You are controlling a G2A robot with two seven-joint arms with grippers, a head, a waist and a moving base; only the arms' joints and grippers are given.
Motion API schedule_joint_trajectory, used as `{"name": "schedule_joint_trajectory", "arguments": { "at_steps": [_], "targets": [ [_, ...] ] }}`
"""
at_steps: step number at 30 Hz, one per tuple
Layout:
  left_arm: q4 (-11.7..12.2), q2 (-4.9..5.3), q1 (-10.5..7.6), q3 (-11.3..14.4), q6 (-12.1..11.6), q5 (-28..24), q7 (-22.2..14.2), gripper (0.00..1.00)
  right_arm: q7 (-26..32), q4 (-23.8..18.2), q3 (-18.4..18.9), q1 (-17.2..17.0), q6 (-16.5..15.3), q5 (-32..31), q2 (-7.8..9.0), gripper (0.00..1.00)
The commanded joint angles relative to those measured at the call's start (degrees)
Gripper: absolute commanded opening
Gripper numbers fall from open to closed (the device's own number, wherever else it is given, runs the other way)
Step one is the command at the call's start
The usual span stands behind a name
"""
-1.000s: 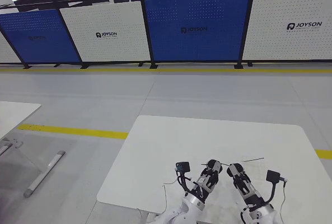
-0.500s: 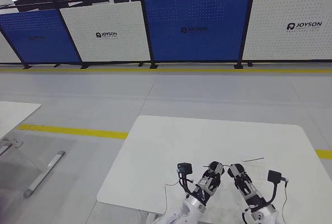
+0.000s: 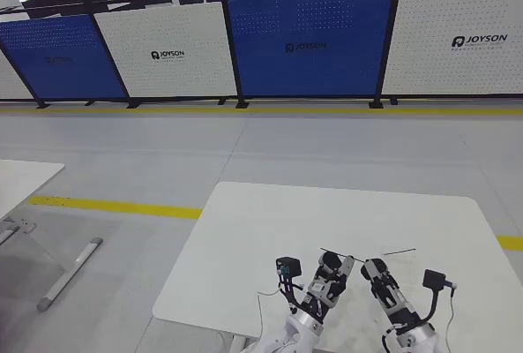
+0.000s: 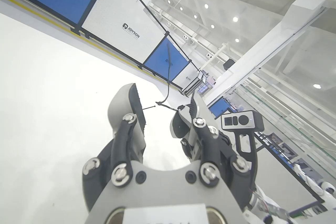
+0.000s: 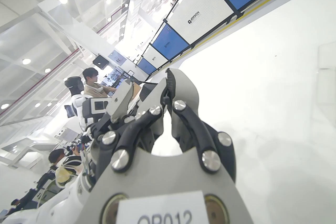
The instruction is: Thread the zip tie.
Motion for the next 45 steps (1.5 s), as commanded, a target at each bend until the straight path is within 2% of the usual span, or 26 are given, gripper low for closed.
{"name": "schedule_joint_trajectory", "arguments": {
  "at_steps": [1,2,9,11,28,34,42,43,44,45],
  "targets": [
    [0.0,-0.02,0.04,-0.1,0.1,0.1,0.2,0.2,0.0,0.0,0.0,0.0,0.0,-0.1,0.0,0.0],
    [0.0,-0.03,0.05,-0.2,0.1,0.1,0.3,0.2,0.0,0.0,0.0,0.0,0.0,-0.3,0.01,0.0],
    [0.1,-0.19,-0.16,0.3,0.7,1.5,0.1,0.02,0.2,-0.4,-0.3,-0.2,0.0,-0.8,0.14,0.0],
    [0.2,-0.27,-0.31,0.5,0.8,1.7,0.1,0.0,0.3,-0.5,-0.4,-0.2,0.0,-0.7,0.18,0.0],
    [0.0,-0.43,-0.47,0.3,0.1,1.8,-1.3,0.0,0.5,-0.6,-0.5,0.7,0.0,0.8,0.66,0.0],
    [0.1,-0.53,-0.58,0.3,3.1,4.8,0.4,0.0,0.8,-0.8,-0.4,0.8,0.0,1.1,0.93,0.0],
    [0.6,-0.75,-0.98,0.7,3.0,4.6,-1.0,0.0,0.9,-0.6,-0.7,1.1,0.0,1.2,1.29,0.0],
    [0.5,-0.77,-1.0,0.6,3.2,4.5,-1.0,0.15,0.8,-0.6,-0.7,1.2,0.0,1.2,1.32,0.0],
    [0.6,-0.78,-1.03,0.6,3.5,4.8,-0.8,0.35,0.7,-0.5,-0.7,1.3,0.0,1.2,1.36,0.0],
    [0.6,-0.79,-1.03,0.5,3.6,4.9,-0.7,0.38,0.7,-0.4,-0.8,1.3,0.0,1.2,1.39,0.0]
  ]
}}
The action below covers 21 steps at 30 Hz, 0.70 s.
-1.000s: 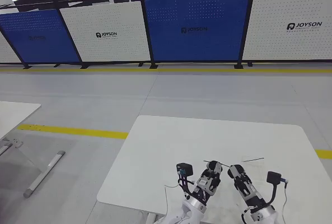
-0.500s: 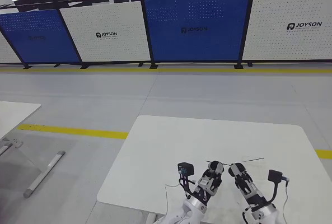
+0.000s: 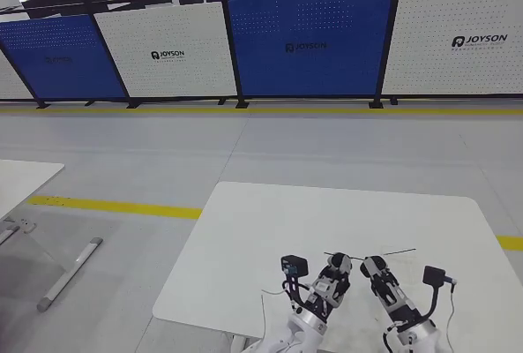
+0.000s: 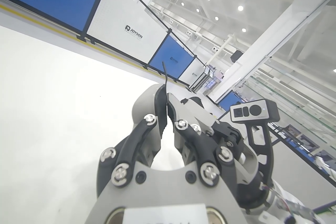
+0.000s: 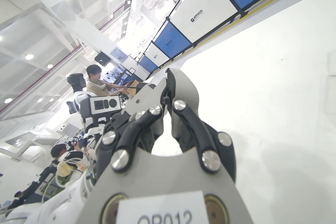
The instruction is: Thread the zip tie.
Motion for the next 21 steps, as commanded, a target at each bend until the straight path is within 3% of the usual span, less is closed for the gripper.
{"name": "schedule_joint_trajectory", "arguments": {
  "at_steps": [1,14,17,21],
  "targets": [
    [0.0,-0.02,0.01,-0.1,0.3,0.3,0.4,0.4,-0.1,0.1,-0.1,0.1,0.0,0.0,0.04,0.0],
    [0.8,-0.34,-0.23,-0.3,0.7,0.0,0.9,0.18,-0.1,0.8,-1.2,0.8,0.0,-0.1,0.32,0.0],
    [0.9,-0.43,-0.27,-0.3,0.8,0.0,1.0,0.02,-0.1,0.9,-1.3,0.9,0.0,-0.1,0.41,0.0],
    [1.1,-0.52,-0.32,-0.2,0.7,0.1,1.2,0.0,-0.4,0.9,-1.4,0.9,0.0,0.0,0.5,0.0]
  ]
}}
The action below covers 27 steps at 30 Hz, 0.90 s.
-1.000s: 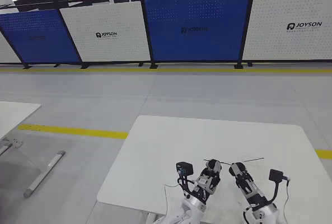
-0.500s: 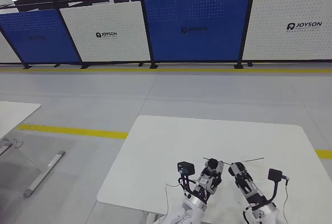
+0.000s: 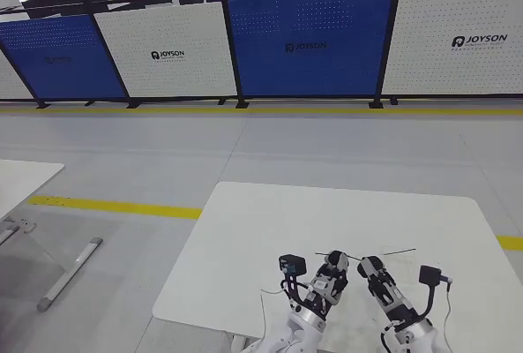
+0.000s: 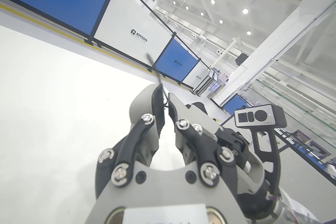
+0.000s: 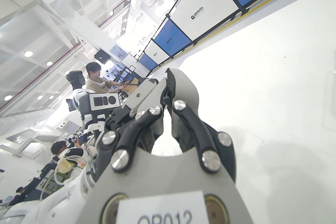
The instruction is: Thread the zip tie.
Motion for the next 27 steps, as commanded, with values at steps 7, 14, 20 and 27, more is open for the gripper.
{"name": "schedule_joint_trajectory", "arguments": {
  "at_steps": [7,14,20,27],
  "targets": [
    [0.1,-0.12,0.08,0.2,-0.8,0.3,0.0,0.0,-0.4,-0.1,-0.3,0.0,0.0,0.0,0.21,0.0],
    [-0.1,-0.09,0.28,0.1,-1.8,0.2,-0.8,0.0,-0.4,-0.4,-0.3,-0.1,0.0,0.2,0.5,0.0],
    [-0.7,-0.04,0.66,-0.1,-2.9,-0.4,-1.3,0.0,-0.4,-0.4,-0.3,-0.1,0.0,0.4,0.72,0.0],
    [-1.1,0.13,0.98,-0.3,-4.5,-0.8,-2.9,0.0,-0.5,-0.4,-0.5,0.0,0.0,0.7,0.95,0.0]
  ]
}}
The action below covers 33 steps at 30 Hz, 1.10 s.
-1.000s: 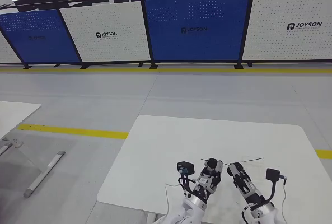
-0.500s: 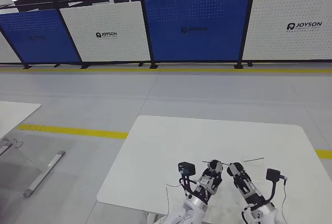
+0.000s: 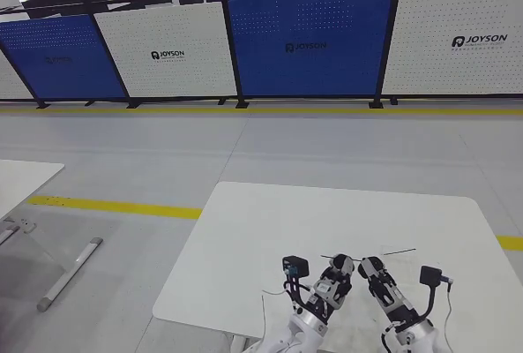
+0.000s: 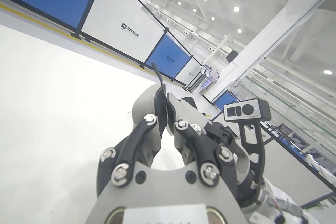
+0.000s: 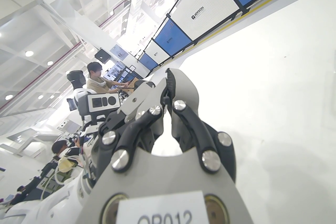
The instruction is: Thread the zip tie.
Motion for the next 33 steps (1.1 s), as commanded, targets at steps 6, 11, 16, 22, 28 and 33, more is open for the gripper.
{"name": "schedule_joint_trajectory", "arguments": {
  "at_steps": [6,11,16,22,28,33],
  "targets": [
    [-0.7,0.16,0.46,-0.3,0.1,1.0,0.2,0.0,-0.6,-0.6,0.0,-0.4,0.0,-0.3,0.3,0.0],
    [-0.5,0.07,0.39,-0.1,1.1,1.8,0.8,0.0,-0.9,-1.3,-0.1,-0.8,0.0,-0.8,0.58,0.0],
    [-0.9,0.1,0.47,0.0,-0.6,0.7,-0.4,0.0,-1.0,-1.5,-0.2,-0.9,0.0,-0.9,0.85,0.0],
    [-1.7,0.3,0.86,-0.5,-1.0,0.3,-1.4,0.0,-1.1,-1.6,-0.2,-0.9,0.0,-0.8,1.1,0.0],
    [-1.6,0.2,0.82,-0.3,0.3,1.5,0.1,0.0,-1.4,-1.4,-0.3,-0.8,0.0,-0.6,1.32,0.0],
    [-1.4,0.16,0.84,-0.4,0.2,1.3,0.7,0.35,-1.7,-1.1,-0.4,-0.6,0.0,-0.3,1.41,0.0]
  ]
}}
